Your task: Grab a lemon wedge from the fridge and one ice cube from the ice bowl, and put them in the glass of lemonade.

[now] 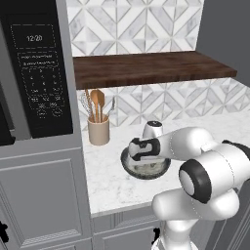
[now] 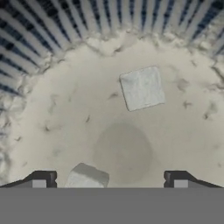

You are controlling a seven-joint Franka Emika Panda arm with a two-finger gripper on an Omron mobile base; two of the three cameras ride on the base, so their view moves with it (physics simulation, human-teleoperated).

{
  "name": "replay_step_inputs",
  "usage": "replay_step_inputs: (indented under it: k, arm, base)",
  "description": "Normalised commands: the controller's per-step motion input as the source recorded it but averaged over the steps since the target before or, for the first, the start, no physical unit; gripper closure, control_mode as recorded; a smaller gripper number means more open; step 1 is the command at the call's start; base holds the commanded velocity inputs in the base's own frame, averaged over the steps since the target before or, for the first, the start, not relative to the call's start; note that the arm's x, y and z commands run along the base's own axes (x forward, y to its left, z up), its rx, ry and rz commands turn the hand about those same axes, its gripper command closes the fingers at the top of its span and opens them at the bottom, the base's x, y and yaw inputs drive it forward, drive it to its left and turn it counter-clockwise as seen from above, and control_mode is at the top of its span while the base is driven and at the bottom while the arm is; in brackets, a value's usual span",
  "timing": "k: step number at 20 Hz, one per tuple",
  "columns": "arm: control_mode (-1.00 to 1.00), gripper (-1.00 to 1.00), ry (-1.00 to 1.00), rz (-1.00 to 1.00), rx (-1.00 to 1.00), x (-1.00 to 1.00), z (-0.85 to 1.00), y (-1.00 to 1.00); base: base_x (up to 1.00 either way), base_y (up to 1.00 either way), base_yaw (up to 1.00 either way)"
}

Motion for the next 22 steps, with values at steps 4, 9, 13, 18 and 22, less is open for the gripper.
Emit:
replay_step_inputs:
  k: [4,9,13,18,22]
  arm:
    - [-1.0,-1.0,0.0,0.0,0.0,0.0,0.0,0.0]
    - [-1.0,-1.0,-0.07,0.0,0.0,-0.19,0.0,0.0]
    - [-1.0,-1.0,-0.09,0.0,0.0,-0.14,0.0,0.0]
    - [-1.0,-1.0,0.0,0.0,0.0,0.0,-0.06,0.0]
    - [-1.0,-1.0,0.0,0.0,0.0,0.0,-0.07,0.0]
  base:
    - [0.0,0.0,0.0]
    - [0.0,0.0,0.0]
    - [0.0,0.0,0.0]
    - [0.0,0.0,0.0]
    - [0.0,0.0,0.0]
